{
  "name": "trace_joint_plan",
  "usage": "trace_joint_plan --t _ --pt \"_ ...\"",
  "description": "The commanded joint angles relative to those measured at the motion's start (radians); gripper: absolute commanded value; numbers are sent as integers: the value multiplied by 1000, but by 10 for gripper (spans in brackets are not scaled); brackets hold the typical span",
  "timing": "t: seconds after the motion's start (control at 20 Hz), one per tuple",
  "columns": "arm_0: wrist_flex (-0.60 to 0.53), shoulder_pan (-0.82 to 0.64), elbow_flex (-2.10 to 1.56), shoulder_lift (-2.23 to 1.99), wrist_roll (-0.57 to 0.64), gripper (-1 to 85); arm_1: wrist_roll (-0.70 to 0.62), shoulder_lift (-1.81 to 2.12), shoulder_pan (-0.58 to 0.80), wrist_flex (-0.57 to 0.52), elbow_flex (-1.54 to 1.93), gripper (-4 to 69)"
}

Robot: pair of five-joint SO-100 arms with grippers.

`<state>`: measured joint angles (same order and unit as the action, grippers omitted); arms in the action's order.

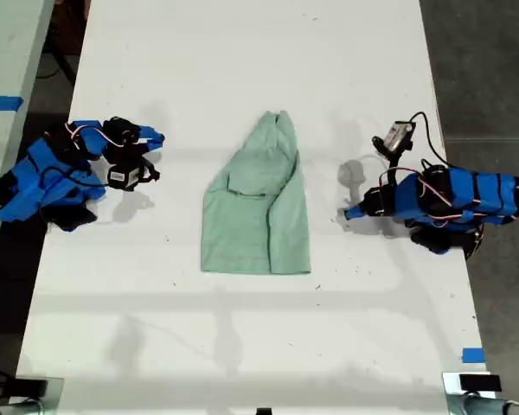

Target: Fold t shirt

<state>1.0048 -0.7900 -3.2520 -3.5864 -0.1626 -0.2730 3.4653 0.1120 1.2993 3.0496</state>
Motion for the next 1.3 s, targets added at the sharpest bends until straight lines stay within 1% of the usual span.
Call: trace_joint_plan --t 0.0,0.05,0.1,0.15,0.2,0.25,0.3,1.25 --pt "0 0 -41 -6 14 15 -152 38 14 31 60 64" --pt "0 2 -41 -6 14 15 -368 38 12 32 60 64" --pt "0 0 -41 -6 17 15 -456 38 9 32 60 61" --pt "0 0 -41 -6 17 15 -502 38 9 32 60 59" --pt "0 0 -41 -6 17 15 -511 38 5 34 58 55" --pt "0 0 -41 -6 20 15 -474 38 5 35 58 53" --pt "-2 0 -41 -6 20 15 -511 38 9 35 58 53" --pt "-2 2 -41 -6 29 7 -511 38 11 35 57 50"
